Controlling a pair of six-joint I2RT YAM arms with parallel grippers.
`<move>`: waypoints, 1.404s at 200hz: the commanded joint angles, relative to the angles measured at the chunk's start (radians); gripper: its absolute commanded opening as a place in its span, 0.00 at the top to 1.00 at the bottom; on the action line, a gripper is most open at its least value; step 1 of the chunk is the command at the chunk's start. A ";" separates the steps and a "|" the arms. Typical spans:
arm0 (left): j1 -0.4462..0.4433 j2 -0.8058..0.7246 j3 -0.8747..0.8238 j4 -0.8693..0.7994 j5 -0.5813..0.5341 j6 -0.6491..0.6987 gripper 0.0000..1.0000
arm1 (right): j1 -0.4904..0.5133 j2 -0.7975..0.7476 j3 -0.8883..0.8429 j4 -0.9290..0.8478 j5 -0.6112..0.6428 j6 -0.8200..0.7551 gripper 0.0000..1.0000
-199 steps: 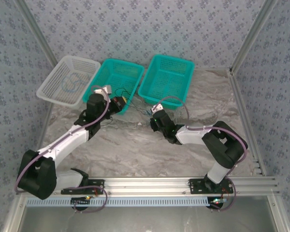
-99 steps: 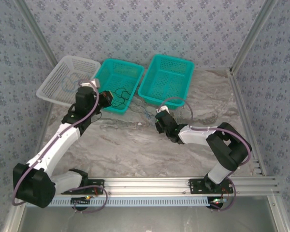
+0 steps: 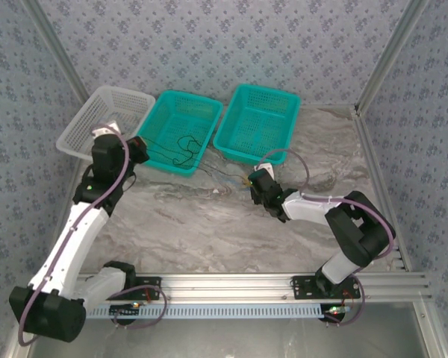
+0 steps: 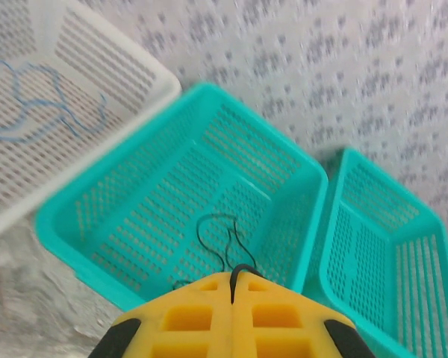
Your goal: Untangle the cables
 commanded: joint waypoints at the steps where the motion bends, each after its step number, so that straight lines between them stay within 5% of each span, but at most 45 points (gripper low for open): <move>1: 0.030 -0.038 0.059 -0.006 -0.021 0.005 1.00 | -0.010 -0.013 -0.015 -0.071 0.030 0.020 0.68; 50: 0.035 0.021 0.117 0.021 0.291 -0.061 1.00 | -0.017 -0.062 -0.034 -0.024 -0.061 -0.023 0.70; 64: 0.033 0.051 0.132 0.042 0.400 -0.087 1.00 | -0.016 -0.120 -0.077 0.067 -0.191 -0.072 0.58; 81: 0.009 0.082 0.139 0.073 0.487 -0.115 1.00 | -0.017 -0.197 -0.106 0.135 -0.405 -0.156 0.31; 99: -0.034 0.108 0.149 0.076 0.496 -0.109 1.00 | -0.016 -0.224 -0.093 0.144 -0.521 -0.203 0.19; 139: -0.082 0.144 0.120 0.131 0.479 -0.140 1.00 | 0.012 -0.125 -0.037 0.210 -0.519 -0.242 0.00; 170: -0.086 0.147 0.111 0.146 0.476 -0.156 1.00 | 0.045 0.015 0.072 0.198 -0.296 -0.207 0.00; 234: -0.080 0.125 0.167 0.046 0.374 -0.077 1.00 | 0.077 0.214 0.147 0.140 -0.140 -0.153 0.07; 252: -0.063 0.107 0.214 -0.017 0.288 -0.023 1.00 | 0.075 0.214 0.133 0.063 -0.041 -0.109 0.36; 281: -0.019 0.082 0.258 -0.035 0.210 0.023 1.00 | 0.047 0.186 0.100 -0.039 -0.009 -0.075 0.63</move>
